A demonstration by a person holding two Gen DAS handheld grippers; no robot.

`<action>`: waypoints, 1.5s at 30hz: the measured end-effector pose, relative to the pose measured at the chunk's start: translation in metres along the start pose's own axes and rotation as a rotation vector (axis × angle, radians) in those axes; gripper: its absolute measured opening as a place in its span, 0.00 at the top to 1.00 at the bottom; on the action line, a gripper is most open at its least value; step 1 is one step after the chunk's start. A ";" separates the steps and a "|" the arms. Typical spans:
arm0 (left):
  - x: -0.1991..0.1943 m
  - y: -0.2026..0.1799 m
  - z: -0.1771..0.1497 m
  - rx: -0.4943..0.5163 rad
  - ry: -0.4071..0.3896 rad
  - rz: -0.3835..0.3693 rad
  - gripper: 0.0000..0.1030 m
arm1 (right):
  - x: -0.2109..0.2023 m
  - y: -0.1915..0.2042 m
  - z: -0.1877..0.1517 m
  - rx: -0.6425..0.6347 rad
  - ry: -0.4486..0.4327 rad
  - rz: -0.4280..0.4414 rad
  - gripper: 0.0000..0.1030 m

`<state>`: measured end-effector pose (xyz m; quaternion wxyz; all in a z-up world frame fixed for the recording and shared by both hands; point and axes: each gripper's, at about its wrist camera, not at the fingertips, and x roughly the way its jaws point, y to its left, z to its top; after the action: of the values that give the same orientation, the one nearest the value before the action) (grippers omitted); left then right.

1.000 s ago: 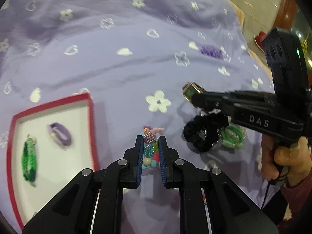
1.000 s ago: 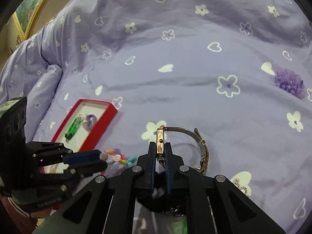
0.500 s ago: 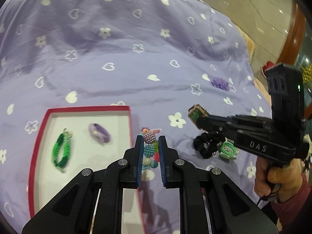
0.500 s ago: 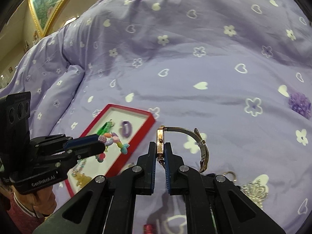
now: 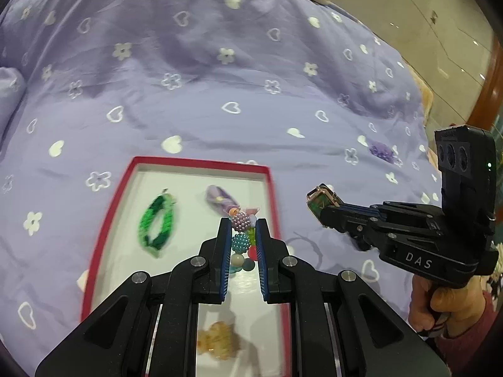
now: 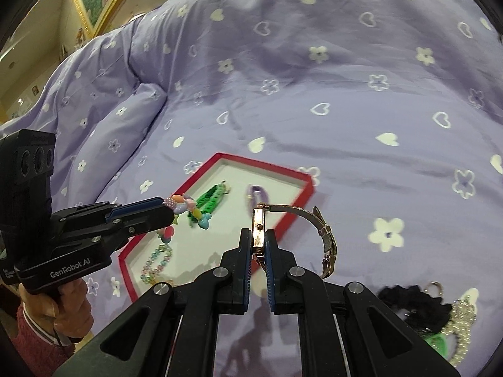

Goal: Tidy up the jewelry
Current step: 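Carry both items into the tray and open both tools to release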

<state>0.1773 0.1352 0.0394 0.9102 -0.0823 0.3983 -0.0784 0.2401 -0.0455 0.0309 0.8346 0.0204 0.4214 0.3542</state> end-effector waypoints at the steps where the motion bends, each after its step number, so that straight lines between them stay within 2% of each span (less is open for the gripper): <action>1: -0.001 0.003 -0.001 -0.005 0.000 0.005 0.87 | 0.002 0.004 0.000 -0.006 0.003 0.004 0.93; 12: 0.010 0.049 -0.012 -0.080 0.026 0.052 0.87 | 0.050 0.046 0.008 -0.093 0.060 0.031 0.93; 20: 0.039 0.072 -0.016 -0.121 0.068 0.074 0.87 | 0.090 0.049 0.007 -0.125 0.128 -0.004 0.93; 25: 0.058 0.079 -0.022 -0.133 0.122 0.088 0.87 | 0.108 0.043 0.002 -0.119 0.171 -0.013 0.93; 33: 0.073 0.084 -0.029 -0.134 0.171 0.105 0.87 | 0.119 0.038 -0.004 -0.119 0.198 -0.006 0.92; 45: 0.078 0.080 -0.028 -0.126 0.195 0.125 0.86 | 0.121 0.039 -0.002 -0.117 0.211 0.008 0.89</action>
<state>0.2155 0.1947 -0.0518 0.8633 -0.1064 0.4933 -0.0038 0.2642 0.0567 -0.0411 0.7839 -0.0639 0.4856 0.3816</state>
